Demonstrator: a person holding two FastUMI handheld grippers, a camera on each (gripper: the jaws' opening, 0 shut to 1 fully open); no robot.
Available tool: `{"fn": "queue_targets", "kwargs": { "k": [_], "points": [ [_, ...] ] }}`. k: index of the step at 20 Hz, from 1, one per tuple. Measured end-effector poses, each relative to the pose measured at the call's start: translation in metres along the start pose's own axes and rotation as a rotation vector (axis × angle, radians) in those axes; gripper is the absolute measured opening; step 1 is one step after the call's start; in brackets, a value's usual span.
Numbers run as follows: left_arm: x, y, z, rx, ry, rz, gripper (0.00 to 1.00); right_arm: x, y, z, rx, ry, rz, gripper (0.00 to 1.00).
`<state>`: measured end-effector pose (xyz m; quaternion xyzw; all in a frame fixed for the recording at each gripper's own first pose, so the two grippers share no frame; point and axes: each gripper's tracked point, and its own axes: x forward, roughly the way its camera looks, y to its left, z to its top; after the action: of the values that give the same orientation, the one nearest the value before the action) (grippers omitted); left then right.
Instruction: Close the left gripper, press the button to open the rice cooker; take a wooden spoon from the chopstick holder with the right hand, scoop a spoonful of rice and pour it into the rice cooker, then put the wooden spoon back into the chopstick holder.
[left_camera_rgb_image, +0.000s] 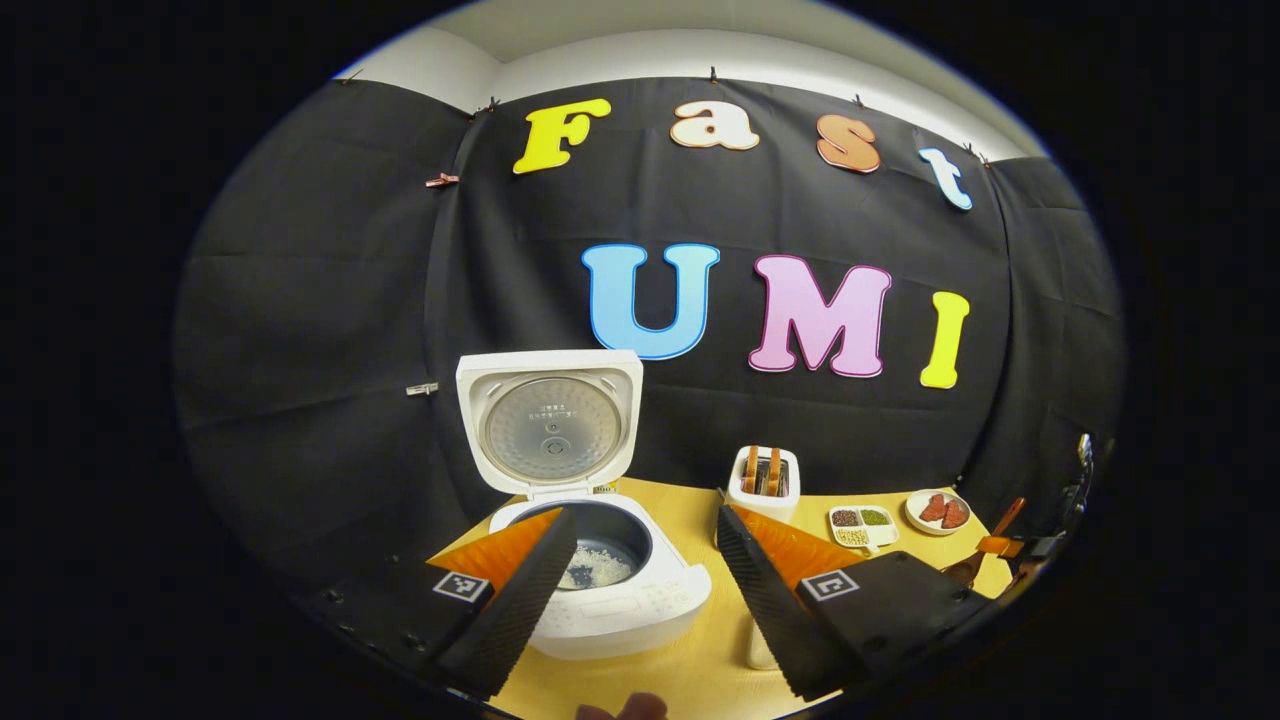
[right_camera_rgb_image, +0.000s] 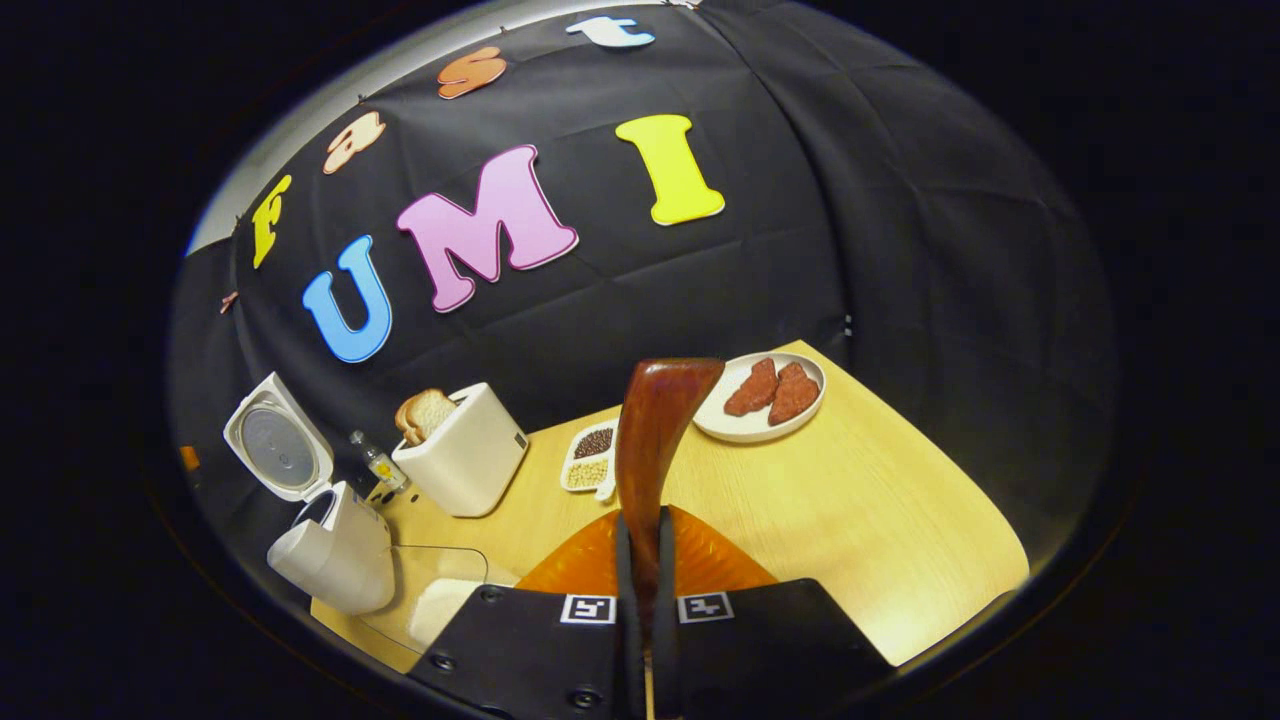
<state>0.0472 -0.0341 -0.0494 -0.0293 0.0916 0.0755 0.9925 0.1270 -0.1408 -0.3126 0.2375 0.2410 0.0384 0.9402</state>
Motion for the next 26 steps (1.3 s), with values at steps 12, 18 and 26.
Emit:
{"fn": "queue_targets", "kwargs": {
  "k": [12, 18, 26],
  "points": [
    [0.0, 0.042, 0.0, 0.004, -0.022, -0.07, 0.98, -0.031, 0.187, -0.009, -0.356, -0.077, 0.202, 0.08],
    [-0.004, 0.074, 0.001, 0.034, -0.029, -0.08, 0.98, 0.009, 0.216, -0.085, -0.66, -0.004, 0.132, 0.12],
    [0.007, 0.103, -0.006, 0.025, -0.013, -0.109, 0.97, 0.04, 0.19, -0.142, -0.774, 0.096, -0.063, 0.08]
  ]
}}
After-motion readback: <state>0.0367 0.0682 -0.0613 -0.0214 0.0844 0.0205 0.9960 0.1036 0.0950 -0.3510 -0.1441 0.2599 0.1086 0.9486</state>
